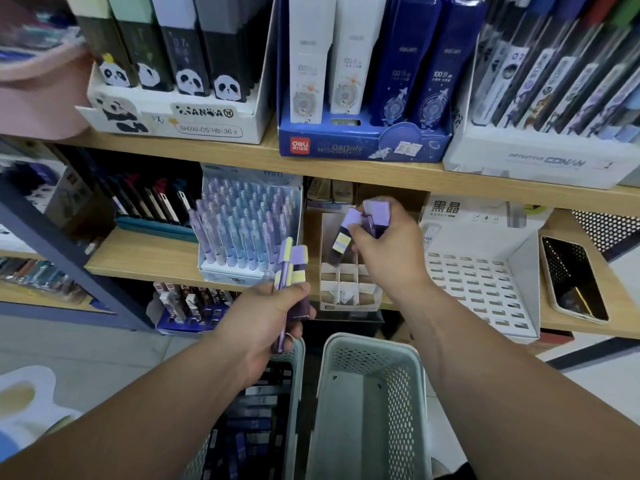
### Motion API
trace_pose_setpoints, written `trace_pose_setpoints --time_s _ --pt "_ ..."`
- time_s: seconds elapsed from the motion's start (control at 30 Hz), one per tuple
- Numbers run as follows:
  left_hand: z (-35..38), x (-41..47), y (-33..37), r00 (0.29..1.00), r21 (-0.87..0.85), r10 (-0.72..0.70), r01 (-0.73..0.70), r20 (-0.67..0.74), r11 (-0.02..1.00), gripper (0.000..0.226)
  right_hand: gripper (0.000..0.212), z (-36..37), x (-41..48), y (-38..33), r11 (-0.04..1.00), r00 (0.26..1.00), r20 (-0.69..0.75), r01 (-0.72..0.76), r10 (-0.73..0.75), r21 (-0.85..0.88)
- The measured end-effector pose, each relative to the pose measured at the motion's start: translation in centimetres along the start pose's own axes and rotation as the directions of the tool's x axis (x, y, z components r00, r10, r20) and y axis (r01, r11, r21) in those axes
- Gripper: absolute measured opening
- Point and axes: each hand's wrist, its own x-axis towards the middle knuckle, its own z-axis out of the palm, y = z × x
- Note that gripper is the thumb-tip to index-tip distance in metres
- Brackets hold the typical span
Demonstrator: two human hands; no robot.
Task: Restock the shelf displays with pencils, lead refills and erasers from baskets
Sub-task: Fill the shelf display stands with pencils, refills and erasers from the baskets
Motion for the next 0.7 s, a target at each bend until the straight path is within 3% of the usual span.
trace_pose_setpoints --time_s 0.27,0.53,0.7 --pt "0.2 -0.1 0.8 1.000 -0.048 0.003 -0.004 -0.022 0.999 0.015 0.041 0.8 0.9 0.1 0.986 0.999 -0.024 0.043 -0.047 -0.160" --pt "0.0 -0.1 0.9 1.000 -0.032 -0.008 0.008 -0.009 0.999 0.014 0.033 1.7 0.9 0.5 0.953 0.990 0.091 0.128 -0.107 -0.274" --pt "-0.1 -0.1 0.8 1.000 -0.018 -0.015 0.015 -0.010 1.000 0.016 0.024 1.8 1.0 0.5 0.945 0.995 0.035 0.095 -0.088 -0.314"
